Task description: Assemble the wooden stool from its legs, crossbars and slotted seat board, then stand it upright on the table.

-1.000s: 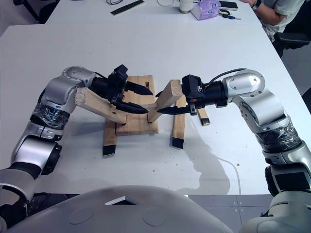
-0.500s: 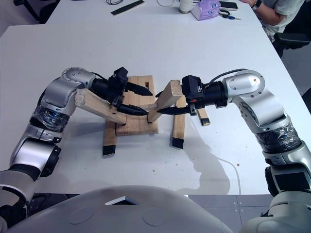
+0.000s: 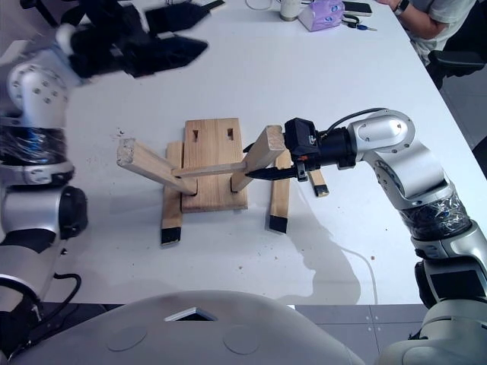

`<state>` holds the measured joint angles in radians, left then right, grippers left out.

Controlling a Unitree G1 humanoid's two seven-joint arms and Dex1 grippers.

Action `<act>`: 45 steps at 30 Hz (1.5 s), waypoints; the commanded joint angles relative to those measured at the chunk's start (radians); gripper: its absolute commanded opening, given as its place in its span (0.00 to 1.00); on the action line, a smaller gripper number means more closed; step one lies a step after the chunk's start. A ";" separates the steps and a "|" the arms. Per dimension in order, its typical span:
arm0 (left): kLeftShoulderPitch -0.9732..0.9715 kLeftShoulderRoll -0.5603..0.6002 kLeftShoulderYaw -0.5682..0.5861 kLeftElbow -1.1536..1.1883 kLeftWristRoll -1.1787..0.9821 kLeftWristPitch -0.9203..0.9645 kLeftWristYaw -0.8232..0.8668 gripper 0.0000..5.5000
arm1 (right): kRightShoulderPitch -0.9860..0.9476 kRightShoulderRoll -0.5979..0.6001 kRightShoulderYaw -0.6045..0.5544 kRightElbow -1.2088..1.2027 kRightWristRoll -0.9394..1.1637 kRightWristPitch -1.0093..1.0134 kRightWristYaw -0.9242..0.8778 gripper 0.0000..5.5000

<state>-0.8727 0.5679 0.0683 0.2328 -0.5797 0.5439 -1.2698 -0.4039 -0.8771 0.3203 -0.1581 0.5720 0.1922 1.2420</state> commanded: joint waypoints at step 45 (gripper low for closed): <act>0.527 0.029 -0.284 -0.438 0.222 -0.162 0.047 0.74 | -0.005 0.045 0.225 0.037 -0.208 0.107 0.058 0.37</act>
<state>-0.2643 0.6514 -0.1196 -0.1842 -0.4336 0.4015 -1.2765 -0.5059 -0.8779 0.3544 -0.0623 0.5701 0.2076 1.3242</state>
